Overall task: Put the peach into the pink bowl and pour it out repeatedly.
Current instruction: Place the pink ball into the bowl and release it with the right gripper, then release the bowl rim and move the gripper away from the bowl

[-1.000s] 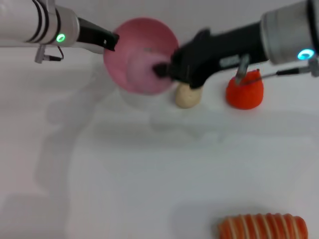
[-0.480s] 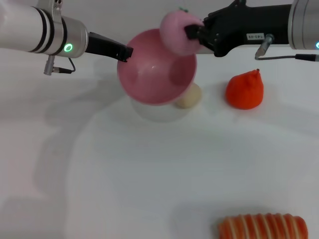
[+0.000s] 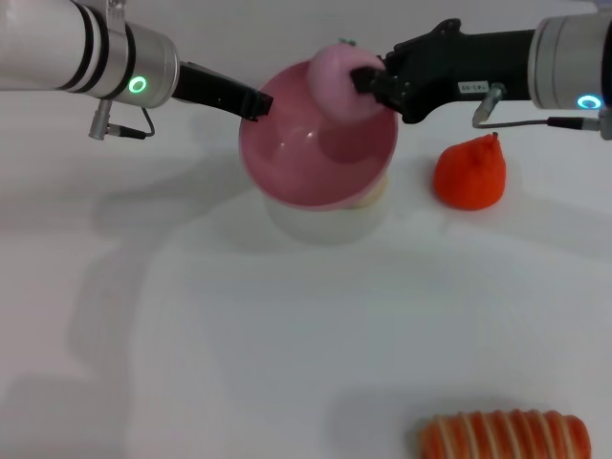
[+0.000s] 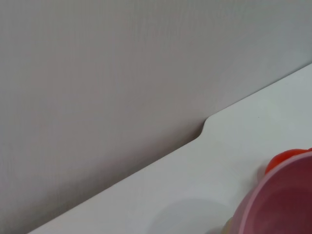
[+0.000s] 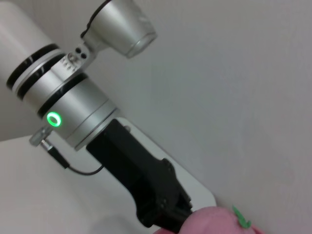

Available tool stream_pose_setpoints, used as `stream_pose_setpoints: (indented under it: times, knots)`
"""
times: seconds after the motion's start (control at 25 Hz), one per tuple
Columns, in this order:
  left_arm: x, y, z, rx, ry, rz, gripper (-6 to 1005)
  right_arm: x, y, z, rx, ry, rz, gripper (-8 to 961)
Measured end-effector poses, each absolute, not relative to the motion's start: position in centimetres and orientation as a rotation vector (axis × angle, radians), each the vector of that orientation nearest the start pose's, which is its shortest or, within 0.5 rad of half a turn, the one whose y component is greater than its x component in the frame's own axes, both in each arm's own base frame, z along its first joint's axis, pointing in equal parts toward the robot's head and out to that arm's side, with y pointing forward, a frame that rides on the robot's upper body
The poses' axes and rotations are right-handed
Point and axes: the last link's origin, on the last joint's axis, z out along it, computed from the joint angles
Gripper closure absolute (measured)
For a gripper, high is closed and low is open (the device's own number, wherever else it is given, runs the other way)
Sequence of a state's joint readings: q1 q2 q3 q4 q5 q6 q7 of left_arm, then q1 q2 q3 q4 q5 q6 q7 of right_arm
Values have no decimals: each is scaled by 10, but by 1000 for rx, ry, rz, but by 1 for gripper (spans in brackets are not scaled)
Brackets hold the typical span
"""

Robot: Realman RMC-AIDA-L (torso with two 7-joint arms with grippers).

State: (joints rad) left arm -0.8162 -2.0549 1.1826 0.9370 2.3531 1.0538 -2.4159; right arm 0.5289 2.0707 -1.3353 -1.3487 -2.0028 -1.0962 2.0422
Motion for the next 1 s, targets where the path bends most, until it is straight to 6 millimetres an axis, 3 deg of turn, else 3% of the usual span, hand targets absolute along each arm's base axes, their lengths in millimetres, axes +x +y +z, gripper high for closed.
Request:
stream_pose_setpoints:
  times: [0.28,0.72,0.84,1.0]
  knots:
    - [-150,446,-5,-2449,-904,-106,963,116,390,13,-2608,330,382,751]
    - [-156,445,-7,-2445,-921,-97,963,113,387,21,-2581,301,411,556]
    - [-159,444,-10,-2450,-927,-85,964,112,381,39,-2510,229,519,556]
    - [-159,444,-12,-2456,-928,-78,958,115,360,73,-2350,39,800,556]
